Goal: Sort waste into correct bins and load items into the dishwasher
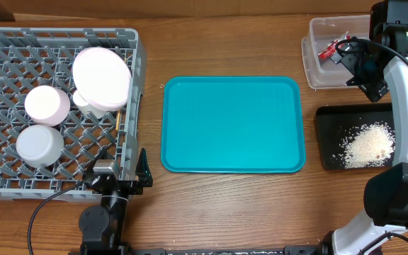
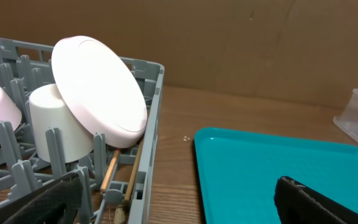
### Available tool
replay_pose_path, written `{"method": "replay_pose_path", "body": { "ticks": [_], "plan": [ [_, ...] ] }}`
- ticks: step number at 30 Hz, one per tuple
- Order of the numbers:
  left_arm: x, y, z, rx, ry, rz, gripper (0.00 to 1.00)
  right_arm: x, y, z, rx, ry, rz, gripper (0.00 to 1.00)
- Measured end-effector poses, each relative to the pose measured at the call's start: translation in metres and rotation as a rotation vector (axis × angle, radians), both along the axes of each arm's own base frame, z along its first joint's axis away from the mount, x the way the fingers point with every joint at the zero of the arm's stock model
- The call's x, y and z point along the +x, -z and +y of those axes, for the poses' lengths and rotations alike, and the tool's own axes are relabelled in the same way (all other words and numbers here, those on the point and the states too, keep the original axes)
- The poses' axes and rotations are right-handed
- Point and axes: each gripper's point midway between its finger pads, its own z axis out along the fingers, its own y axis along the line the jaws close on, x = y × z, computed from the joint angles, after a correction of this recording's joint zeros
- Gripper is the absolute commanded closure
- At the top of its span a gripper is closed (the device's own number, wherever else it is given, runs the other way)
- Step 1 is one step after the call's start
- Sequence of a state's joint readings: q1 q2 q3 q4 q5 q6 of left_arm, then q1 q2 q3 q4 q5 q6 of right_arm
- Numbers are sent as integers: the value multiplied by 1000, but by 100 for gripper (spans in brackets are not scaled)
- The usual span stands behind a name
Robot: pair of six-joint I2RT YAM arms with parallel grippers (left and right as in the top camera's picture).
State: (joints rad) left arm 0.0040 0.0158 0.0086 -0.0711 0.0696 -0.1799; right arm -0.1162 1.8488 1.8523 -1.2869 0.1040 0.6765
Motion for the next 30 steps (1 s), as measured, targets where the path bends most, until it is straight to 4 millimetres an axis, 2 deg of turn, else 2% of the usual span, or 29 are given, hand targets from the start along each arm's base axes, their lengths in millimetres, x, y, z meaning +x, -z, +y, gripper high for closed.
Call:
{"method": "replay_pose_path", "body": {
  "ticks": [10,14,18,23,27,30],
  "plan": [
    [0,0,0,0,0,0,0,0,-1,0,-1,0,-2,0],
    [0,0,0,0,0,0,0,-1,-10,-2,-18,5,-28,0],
    [0,0,0,0,0,0,0,0,-38,-4,-36,9,-123,0],
    [0,0,0,0,0,0,0,0,-93,-3,-72,-4,-309,1],
    [0,0,0,0,0,0,0,-2,-136,5,-112,-58,-459,0],
    [0,0,0,0,0,0,0,-8,-156,16,-130,-93,-557,0]
  ]
}}
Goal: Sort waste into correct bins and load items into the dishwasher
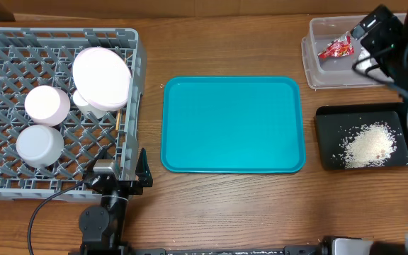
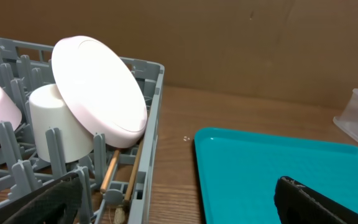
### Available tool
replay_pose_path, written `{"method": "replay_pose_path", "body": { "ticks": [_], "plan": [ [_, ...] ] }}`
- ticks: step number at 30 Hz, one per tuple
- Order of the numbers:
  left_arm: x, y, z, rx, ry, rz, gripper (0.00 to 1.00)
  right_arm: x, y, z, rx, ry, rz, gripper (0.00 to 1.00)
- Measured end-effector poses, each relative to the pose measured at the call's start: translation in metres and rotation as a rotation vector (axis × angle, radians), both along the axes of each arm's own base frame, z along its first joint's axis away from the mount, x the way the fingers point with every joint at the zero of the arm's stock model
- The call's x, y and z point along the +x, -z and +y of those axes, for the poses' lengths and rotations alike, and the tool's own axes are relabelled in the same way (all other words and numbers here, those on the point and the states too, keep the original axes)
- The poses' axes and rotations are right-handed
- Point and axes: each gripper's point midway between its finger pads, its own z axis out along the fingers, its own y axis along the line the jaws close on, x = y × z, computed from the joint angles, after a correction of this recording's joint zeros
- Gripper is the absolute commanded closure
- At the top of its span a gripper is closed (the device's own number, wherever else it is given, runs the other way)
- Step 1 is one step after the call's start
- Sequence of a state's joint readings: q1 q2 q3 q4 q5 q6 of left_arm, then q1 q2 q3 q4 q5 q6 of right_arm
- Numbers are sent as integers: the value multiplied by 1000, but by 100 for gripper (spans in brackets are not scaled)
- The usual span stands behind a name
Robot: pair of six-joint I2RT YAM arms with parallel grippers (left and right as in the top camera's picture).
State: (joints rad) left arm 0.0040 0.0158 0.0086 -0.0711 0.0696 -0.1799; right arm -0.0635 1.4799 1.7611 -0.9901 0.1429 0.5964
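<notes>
A grey dishwasher rack (image 1: 62,32) at the left holds a white plate (image 1: 101,76), a pink bowl (image 1: 46,103), a white cup (image 1: 39,144) and wooden chopsticks (image 2: 110,168). A red wrapper (image 1: 333,48) lies in the clear bin (image 1: 314,71) at the far right. My right gripper (image 1: 374,28) hangs high beside that bin; its fingers are not visible. My left gripper (image 1: 127,173) stands open and empty by the rack's near right corner, between the rack (image 2: 151,143) and the teal tray (image 2: 278,162).
The teal tray (image 1: 232,124) lies bare in the middle. A black tray (image 1: 328,134) with pale crumbs (image 1: 367,144) sits at the right, below the clear bin. The right arm's white links run down the right edge.
My right gripper, which was low over the clear bin's near right part, now sits higher and toward the far right corner. The red wrapper shows fully in the bin. The left arm is unchanged.
</notes>
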Motion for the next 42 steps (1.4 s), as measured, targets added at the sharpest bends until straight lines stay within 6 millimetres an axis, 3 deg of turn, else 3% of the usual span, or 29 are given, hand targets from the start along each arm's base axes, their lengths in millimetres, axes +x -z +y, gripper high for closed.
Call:
{"method": "replay_pose_path", "body": {
  "ticks": [4,9,14,22,26,38,42],
  "plan": [
    [0,0,0,0,0,0,0,-9,-4,16,-14,-45,-93,0],
    [0,0,0,0,0,0,0,-21,14,34,-19,-92,-152,1],
    [0,0,0,0,0,0,0,-46,31,44,-11,-131,-185,0],
    [0,0,0,0,0,1,0,-86,30,52,8,-176,-349,0],
    [0,0,0,0,0,1,0,-97,50,52,8,-181,-393,0],
    [0,0,0,0,-1,1,0,-125,147,51,6,-181,-451,0],
    [0,0,0,0,-1,0,0,-134,163,51,4,-182,-496,0]
  ]
}}
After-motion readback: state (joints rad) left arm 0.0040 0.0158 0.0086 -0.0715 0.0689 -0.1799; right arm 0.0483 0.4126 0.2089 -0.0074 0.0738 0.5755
